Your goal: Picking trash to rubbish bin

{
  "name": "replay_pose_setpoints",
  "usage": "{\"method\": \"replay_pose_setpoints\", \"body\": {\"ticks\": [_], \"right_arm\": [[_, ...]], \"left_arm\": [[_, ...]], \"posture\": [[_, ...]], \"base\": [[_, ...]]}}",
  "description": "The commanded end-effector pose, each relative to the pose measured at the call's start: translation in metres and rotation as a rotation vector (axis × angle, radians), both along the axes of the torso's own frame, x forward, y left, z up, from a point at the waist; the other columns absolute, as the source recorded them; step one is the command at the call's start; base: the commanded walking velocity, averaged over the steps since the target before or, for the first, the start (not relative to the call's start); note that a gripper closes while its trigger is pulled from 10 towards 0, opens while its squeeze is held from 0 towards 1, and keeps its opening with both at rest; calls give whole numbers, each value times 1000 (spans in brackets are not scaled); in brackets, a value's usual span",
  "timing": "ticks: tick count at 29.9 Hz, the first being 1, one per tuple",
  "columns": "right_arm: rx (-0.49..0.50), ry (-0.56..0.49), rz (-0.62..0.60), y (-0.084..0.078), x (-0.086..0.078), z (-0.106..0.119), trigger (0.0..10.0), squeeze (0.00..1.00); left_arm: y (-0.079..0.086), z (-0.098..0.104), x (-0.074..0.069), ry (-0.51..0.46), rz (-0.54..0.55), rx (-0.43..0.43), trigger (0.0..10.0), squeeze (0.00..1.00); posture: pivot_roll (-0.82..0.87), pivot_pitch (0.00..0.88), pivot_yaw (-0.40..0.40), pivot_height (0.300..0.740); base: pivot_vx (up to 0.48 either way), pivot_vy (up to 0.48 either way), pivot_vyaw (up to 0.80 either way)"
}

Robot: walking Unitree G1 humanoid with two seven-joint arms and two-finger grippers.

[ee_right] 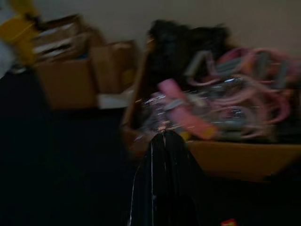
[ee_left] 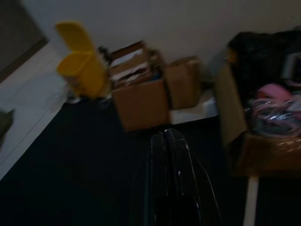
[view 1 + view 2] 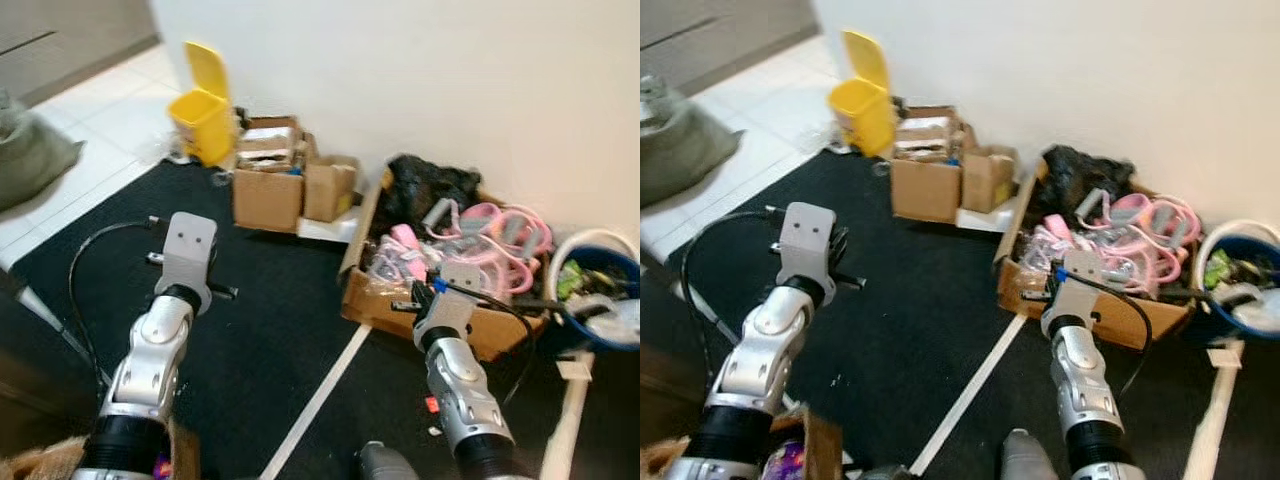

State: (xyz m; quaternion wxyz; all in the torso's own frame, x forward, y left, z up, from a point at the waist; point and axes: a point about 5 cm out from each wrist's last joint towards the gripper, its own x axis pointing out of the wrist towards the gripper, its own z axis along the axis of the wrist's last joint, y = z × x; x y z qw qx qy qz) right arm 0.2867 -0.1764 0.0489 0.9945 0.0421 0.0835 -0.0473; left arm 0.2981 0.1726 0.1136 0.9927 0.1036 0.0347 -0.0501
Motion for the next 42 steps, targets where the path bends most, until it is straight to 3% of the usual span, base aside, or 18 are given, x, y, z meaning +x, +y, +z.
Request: {"method": "replay_pose_setpoints", "body": {"ticks": [1,30,39,42], "right_arm": [[-1,10,7,3,0,-1,10000,0],[-21,20,-16,-6,-3,2,10000,0],[-3,32,-56,-7,-9,-1,10000,0],[-22,24,-10,-1,-5,1,10000,0]], "left_arm": [[2,-7,-4,33,8,11,10000,0],[5,-6,-4,17,39,10,10000,0],[5,-7,0,15,20,21,10000,0],[6,-8,3,10,28,20,10000,0]], "posture": [[67,67,65,740],[54,84,51,740],[25,19,38,740],[23,0,24,740]], "base": [[0,0,-800],[0,0,-800],[0,0,-800],[0,0,-800]]}}
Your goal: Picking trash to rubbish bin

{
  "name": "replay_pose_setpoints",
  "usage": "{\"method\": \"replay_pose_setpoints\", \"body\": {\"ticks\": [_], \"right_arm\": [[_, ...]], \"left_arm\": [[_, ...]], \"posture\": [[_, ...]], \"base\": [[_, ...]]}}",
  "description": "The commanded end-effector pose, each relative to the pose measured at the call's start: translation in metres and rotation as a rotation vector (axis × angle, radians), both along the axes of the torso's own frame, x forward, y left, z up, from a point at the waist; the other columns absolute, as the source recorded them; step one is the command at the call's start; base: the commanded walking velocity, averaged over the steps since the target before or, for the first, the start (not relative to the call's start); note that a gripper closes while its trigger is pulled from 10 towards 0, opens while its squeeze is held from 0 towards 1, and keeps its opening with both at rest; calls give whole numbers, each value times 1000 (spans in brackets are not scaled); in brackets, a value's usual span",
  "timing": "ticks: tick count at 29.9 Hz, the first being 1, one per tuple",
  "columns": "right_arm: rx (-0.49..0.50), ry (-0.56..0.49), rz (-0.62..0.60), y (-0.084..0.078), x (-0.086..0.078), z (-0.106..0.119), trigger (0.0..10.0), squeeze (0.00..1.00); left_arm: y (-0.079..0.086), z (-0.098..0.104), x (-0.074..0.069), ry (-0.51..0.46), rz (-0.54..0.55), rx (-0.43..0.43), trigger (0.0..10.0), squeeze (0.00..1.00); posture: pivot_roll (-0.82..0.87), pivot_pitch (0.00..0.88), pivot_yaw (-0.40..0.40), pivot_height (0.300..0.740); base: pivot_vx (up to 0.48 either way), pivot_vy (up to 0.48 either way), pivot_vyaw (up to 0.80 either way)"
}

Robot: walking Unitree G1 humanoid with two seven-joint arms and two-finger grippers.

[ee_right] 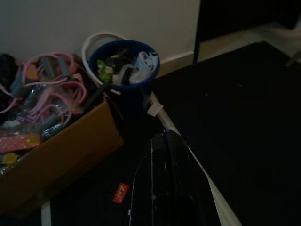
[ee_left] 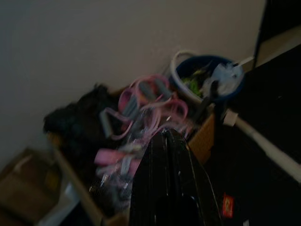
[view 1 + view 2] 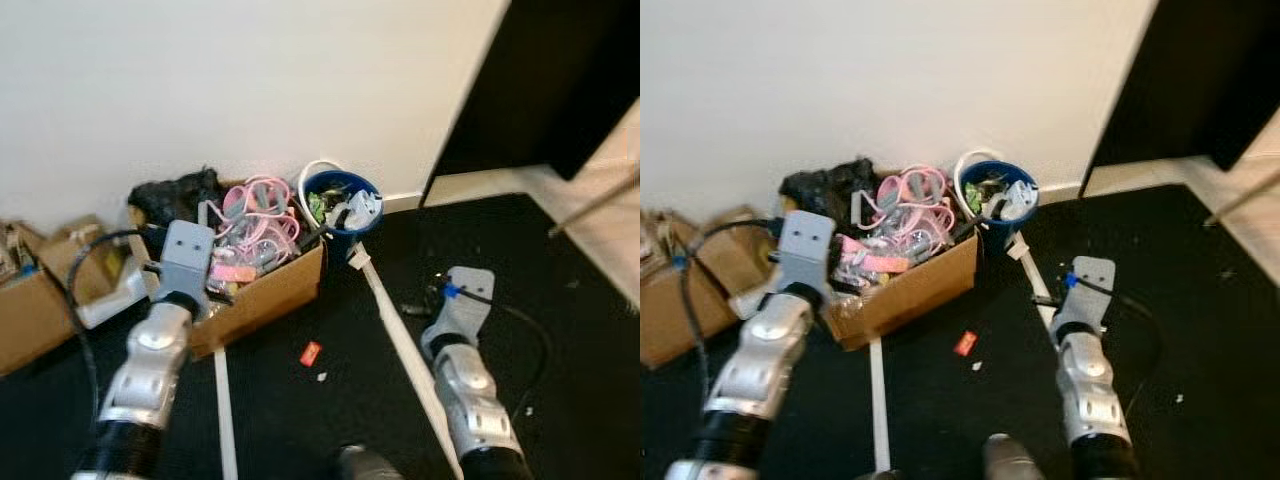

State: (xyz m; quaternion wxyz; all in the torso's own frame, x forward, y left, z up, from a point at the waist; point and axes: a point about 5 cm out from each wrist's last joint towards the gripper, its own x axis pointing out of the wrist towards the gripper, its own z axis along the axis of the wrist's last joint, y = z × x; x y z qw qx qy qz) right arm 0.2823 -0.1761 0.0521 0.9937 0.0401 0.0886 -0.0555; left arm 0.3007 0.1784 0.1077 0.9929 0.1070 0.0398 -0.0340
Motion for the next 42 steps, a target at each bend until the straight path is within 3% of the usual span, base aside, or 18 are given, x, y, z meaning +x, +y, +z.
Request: {"method": "replay_pose_setpoints", "body": {"ticks": [1,9,12,16,21,26,42], "right_arm": [[-28,6,27,-1,2,0,10000,0],[-19,-13,15,-10,6,5,10000,0],[-31,-9,-9,-14,7,5,10000,0],[-27,-4,-27,-17,7,4,10000,0],[-33,0,-36,-19,6,4,10000,0],[-33,-2,-47,-20,5,4,10000,0],[-45,-7,-64,-22,6,6,10000,0]], "left_arm": [[0,-2,1,1,3,7,10000,0],[0,2,6,0,7,11,10000,0],[5,2,8,5,55,-46,10000,0],[-1,5,10,-14,17,-3,10000,0],[-5,3,9,-16,21,-37,10000,0],[-7,-1,9,14,19,4,10000,0],[-14,4,13,-21,-19,-16,10000,0]], "posture": [[32,0,20,740],[36,2,27,740],[27,5,40,740],[23,16,36,740],[8,21,44,740],[7,29,49,740],[9,30,43,740]], "base": [[0,0,-800],[0,0,-800],[0,0,-800],[0,0,-800],[0,0,-800],[0,0,-800],[0,0,-800]]}}
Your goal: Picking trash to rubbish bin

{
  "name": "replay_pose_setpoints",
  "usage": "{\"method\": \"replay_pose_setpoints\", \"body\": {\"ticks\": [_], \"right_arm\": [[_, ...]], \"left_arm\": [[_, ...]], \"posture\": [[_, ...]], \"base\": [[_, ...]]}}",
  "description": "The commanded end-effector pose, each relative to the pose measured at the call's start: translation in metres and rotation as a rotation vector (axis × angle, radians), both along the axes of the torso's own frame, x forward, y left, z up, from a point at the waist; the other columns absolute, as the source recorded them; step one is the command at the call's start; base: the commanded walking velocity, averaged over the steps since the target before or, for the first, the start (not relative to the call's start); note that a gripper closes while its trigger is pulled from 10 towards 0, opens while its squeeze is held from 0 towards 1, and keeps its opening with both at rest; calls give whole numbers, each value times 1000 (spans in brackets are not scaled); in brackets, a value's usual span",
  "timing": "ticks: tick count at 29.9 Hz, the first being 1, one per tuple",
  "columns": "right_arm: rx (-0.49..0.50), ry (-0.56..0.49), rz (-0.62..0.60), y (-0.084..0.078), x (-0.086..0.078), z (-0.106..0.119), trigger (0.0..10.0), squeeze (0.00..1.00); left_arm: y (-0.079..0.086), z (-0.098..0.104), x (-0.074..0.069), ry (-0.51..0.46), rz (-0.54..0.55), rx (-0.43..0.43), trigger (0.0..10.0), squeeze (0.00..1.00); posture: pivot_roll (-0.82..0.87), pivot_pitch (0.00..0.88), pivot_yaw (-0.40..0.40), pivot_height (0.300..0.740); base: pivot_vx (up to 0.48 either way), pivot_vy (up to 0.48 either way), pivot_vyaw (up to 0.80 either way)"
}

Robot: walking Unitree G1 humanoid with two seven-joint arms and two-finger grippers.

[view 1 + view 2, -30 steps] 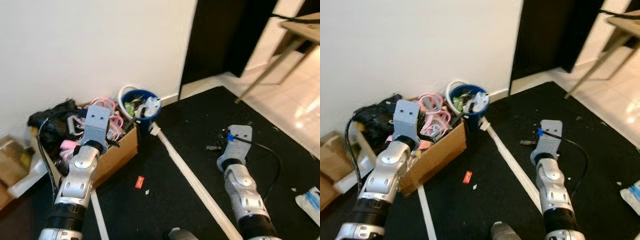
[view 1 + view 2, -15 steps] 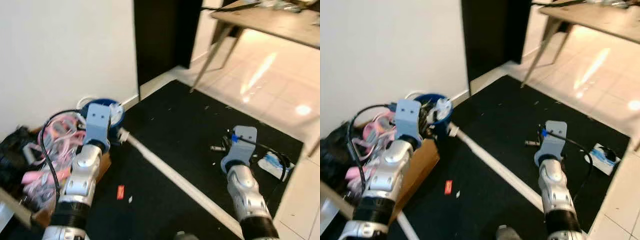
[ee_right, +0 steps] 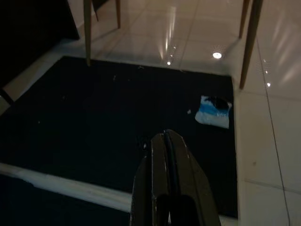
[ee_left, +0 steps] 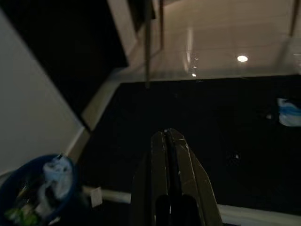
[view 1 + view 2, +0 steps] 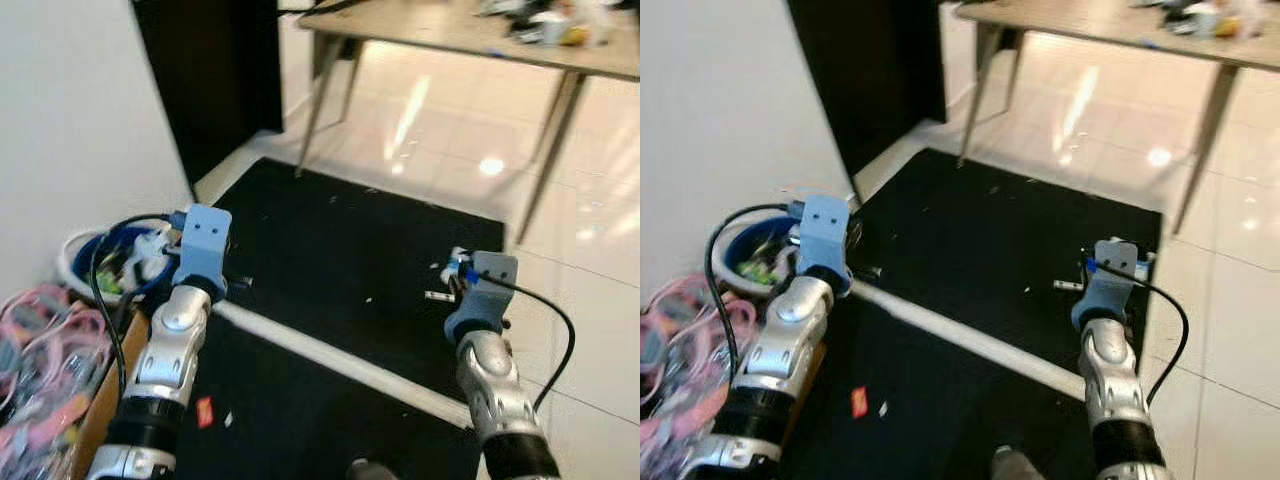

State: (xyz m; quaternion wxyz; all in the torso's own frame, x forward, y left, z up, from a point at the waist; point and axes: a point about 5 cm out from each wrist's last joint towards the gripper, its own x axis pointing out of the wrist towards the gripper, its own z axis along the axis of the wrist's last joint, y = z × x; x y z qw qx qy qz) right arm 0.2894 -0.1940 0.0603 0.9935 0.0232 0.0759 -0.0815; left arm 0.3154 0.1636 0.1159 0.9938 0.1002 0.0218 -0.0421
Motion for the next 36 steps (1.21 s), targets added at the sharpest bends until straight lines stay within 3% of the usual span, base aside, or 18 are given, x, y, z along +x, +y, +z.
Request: {"method": "replay_pose_setpoints", "body": {"ticks": [1,19,36], "right_arm": [[-7,15,-17,-5,-1,-2,10000,0],[-27,9,-24,-8,2,2,10000,0],[-12,-2,137,19,10,5,10000,0]], "left_arm": [[2,-4,-1,14,3,6,10000,0],[3,-4,2,5,11,21,10000,0],[-2,-6,-1,-2,-5,-18,10000,0]], "posture": [[9,28,44,740],[5,31,45,740],[1,38,42,740]], "base": [[0,0,-800],[0,0,-793],[16,0,0]]}}
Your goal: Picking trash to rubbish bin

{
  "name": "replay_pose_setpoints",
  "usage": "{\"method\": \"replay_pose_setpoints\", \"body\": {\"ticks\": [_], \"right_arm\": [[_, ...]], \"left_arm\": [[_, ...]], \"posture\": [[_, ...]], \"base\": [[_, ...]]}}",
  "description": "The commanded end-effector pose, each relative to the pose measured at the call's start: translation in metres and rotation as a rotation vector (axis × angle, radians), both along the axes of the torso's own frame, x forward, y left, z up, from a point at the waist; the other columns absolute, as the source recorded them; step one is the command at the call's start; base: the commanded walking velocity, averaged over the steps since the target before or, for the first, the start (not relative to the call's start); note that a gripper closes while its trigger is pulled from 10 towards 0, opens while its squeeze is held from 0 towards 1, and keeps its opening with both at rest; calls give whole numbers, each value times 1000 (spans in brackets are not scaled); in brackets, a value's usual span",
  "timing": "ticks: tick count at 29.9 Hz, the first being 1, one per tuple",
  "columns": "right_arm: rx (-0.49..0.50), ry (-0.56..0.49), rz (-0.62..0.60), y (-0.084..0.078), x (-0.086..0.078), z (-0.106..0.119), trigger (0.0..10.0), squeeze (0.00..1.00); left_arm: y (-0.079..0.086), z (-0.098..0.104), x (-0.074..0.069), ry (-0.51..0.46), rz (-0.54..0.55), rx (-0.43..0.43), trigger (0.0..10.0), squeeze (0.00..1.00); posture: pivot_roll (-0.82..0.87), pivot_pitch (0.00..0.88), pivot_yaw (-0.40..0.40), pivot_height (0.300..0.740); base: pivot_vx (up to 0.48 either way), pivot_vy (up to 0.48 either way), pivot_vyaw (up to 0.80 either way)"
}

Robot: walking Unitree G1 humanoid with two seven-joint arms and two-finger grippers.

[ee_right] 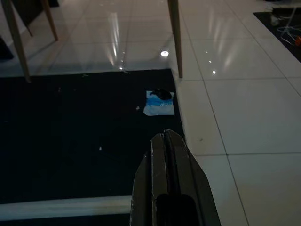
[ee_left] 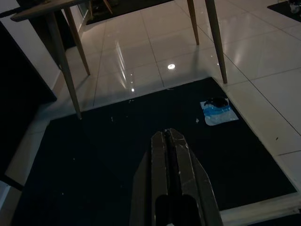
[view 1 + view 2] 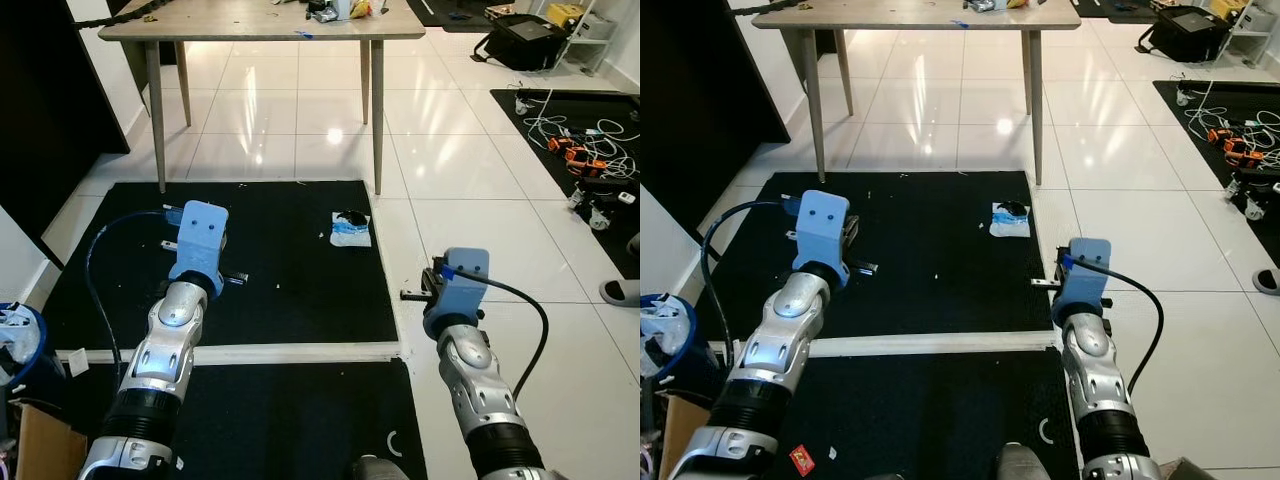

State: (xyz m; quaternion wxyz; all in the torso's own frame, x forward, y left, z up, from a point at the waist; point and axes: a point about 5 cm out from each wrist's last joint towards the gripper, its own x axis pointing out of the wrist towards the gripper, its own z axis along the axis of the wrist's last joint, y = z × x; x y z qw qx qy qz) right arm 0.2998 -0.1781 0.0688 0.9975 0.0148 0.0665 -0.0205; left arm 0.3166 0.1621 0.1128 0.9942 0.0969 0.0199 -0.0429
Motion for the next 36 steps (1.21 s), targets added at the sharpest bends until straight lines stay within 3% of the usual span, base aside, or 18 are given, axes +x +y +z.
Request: {"method": "replay_pose_setpoints", "body": {"ticks": [1,18,24,36], "right_arm": [[-4,18,14,3,-1,-4,10000,0],[13,8,39,11,1,-4,10000,0],[18,18,52,16,-4,-7,10000,0],[-12,17,78,17,-3,-9,10000,0]], "left_arm": [[-1,-3,-3,1,-4,-11,10000,0],[-4,0,-4,-4,-27,-14,10000,0],[-4,-3,-9,-5,-33,-12,10000,0],[-3,1,-4,-11,-39,-4,10000,0]], "posture": [[1,38,42,740],[17,53,34,740],[16,7,16,740],[6,17,29,740]], "base": [[270,0,0],[317,0,0],[314,0,0],[291,0,0]]}}
